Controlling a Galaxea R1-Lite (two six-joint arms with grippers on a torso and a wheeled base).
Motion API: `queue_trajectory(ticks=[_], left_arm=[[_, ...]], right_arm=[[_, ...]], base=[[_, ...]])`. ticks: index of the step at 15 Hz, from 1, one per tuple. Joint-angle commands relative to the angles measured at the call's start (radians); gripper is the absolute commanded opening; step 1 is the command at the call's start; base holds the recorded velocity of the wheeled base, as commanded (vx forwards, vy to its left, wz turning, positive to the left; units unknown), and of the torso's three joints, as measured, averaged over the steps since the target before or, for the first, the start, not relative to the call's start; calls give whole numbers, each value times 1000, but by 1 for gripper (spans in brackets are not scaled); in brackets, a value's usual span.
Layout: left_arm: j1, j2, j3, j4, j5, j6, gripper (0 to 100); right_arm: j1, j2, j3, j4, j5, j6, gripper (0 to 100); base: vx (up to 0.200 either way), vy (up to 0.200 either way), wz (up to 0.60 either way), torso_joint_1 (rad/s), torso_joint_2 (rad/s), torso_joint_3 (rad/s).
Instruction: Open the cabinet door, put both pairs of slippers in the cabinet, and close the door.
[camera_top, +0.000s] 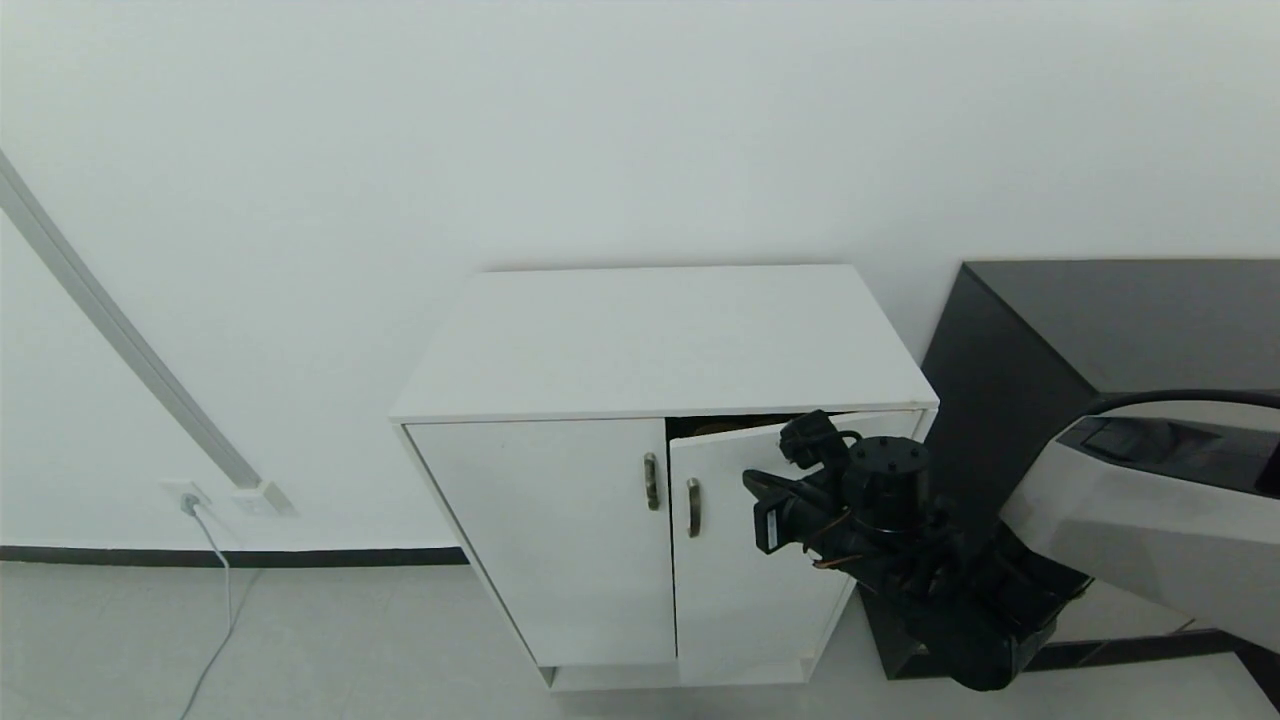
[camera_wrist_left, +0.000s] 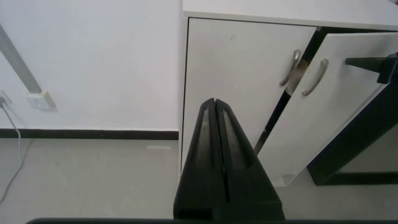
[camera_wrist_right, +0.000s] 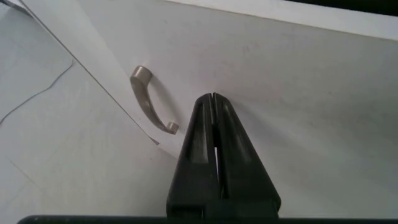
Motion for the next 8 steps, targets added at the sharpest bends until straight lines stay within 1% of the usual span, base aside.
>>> queue_trajectory(ticks=[1, 8], left_arm=[[0, 2, 0, 0, 0, 0, 0], [0, 2, 0, 0, 0, 0, 0]], right_arm=[[-8, 9, -3, -1, 0, 0, 0], [-17, 10, -20, -1, 1, 0, 0]], base=[[0, 0, 0, 0, 0, 0], [0, 0, 0, 0, 0, 0]])
